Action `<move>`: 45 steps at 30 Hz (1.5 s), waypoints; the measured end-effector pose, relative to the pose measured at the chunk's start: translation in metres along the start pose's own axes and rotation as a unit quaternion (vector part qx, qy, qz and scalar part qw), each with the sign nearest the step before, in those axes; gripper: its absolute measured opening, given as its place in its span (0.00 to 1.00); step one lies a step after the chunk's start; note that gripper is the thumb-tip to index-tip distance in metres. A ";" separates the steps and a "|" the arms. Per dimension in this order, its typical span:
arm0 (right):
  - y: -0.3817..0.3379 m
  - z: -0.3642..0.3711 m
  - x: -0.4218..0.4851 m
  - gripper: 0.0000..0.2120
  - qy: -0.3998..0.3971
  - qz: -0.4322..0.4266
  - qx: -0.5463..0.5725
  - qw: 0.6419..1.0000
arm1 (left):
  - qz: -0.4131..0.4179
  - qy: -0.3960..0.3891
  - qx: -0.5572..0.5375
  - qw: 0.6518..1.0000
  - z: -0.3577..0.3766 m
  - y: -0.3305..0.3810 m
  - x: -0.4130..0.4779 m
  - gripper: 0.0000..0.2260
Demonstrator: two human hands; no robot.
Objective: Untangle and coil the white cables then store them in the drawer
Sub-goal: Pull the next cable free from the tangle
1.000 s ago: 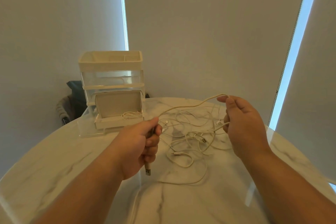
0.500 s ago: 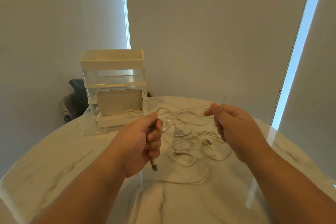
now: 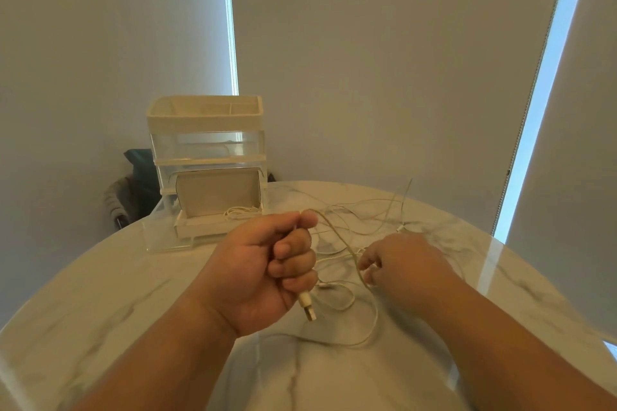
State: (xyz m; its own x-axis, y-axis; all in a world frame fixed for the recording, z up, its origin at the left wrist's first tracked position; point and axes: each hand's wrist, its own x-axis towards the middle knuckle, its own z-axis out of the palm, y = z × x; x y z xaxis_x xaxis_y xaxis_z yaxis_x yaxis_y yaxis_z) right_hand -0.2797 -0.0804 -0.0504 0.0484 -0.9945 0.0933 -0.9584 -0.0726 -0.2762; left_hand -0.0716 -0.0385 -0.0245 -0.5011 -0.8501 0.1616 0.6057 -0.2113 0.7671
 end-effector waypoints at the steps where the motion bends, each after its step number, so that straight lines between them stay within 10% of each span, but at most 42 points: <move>1: -0.006 -0.002 -0.004 0.10 0.004 -0.015 -0.064 0.998 | 0.004 0.018 0.007 1.000 0.001 -0.003 0.001 0.09; 4: -0.018 -0.004 -0.015 0.16 0.063 -0.103 -0.132 0.984 | 0.004 0.042 0.046 0.998 0.008 -0.009 0.002 0.16; 13: -0.006 -0.009 -0.022 0.17 -0.110 -0.251 0.422 0.864 | 0.050 0.089 0.005 0.995 0.008 -0.007 0.005 0.05; 18: -0.010 -0.004 -0.013 0.16 0.057 -0.155 0.271 0.948 | 0.024 0.082 0.012 0.996 0.005 -0.004 0.004 0.05; 24: 0.001 -0.015 -0.009 0.09 0.159 -0.086 0.221 0.958 | -0.031 0.048 0.110 0.992 0.008 -0.010 0.000 0.06; 45: -0.031 -0.005 -0.033 0.15 -0.136 -0.228 0.173 0.949 | 0.090 0.123 -0.019 0.988 0.011 -0.010 0.007 0.10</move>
State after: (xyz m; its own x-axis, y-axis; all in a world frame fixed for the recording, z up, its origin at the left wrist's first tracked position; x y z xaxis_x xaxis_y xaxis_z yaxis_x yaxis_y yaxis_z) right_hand -0.2527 -0.0446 -0.0402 0.5510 -0.8335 0.0412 -0.6730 -0.4730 -0.5686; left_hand -0.0882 -0.0368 -0.0240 -0.2200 -0.9664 0.1331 0.6969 -0.0602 0.7147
